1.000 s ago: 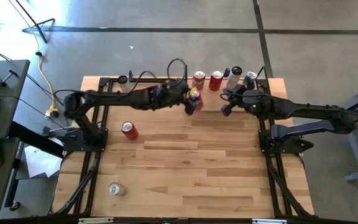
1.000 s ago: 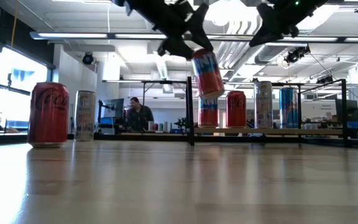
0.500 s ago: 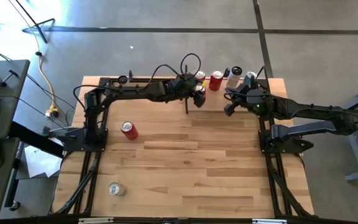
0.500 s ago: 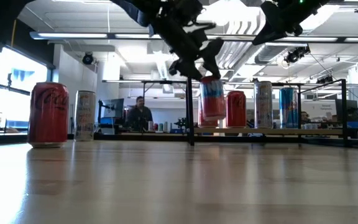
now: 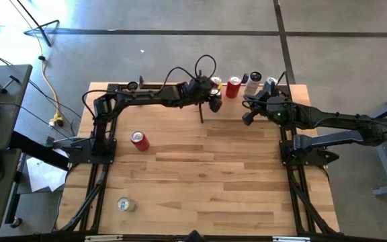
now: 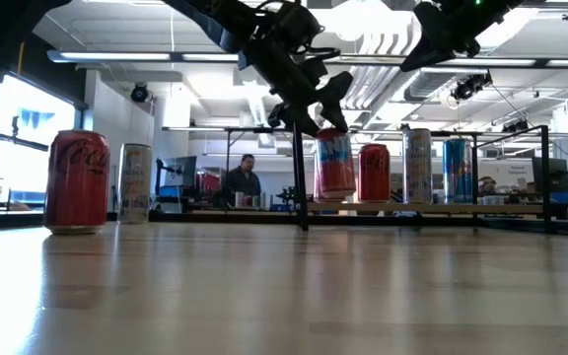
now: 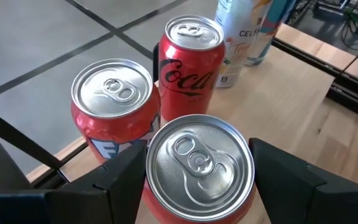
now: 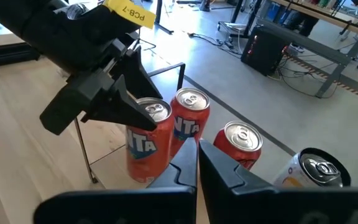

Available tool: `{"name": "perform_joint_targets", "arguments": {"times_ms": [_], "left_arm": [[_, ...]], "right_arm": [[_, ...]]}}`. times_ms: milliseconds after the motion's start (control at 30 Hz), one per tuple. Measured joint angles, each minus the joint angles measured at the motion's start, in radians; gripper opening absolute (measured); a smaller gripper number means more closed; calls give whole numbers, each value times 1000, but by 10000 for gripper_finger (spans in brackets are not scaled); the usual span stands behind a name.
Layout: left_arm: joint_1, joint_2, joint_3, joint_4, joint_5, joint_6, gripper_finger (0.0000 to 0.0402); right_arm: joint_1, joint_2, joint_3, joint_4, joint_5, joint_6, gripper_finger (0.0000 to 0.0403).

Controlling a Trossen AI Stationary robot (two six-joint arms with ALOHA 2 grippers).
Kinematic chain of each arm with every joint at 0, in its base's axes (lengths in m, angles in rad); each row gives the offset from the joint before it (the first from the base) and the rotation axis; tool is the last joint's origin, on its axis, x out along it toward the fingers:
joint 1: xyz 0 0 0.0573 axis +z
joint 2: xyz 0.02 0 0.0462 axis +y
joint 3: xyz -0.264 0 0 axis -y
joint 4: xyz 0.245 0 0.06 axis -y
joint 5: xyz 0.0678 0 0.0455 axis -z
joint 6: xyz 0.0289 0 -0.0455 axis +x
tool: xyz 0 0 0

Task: Place canned beverage on shelf
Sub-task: Put the orange soda can on the shelf aligned with the orange soda can, then put the red black soda can on the shelf aligned with the red black soda can

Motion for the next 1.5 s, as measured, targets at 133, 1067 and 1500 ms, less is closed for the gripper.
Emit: {"name": "perform_joint_targets", "arguments": {"times_ms": [133,1067,1500], "left_arm": [[0,0,-1,5,6,14,249],[-4,0,-2,2,31,58,313],[-62,-189,-134,138,69,260,315]], "right_arm": [[0,0,0,-1,0,0,0],[0,0,0,-5,0,0,0],[0,0,-8,-71,18,-27,0]]}}
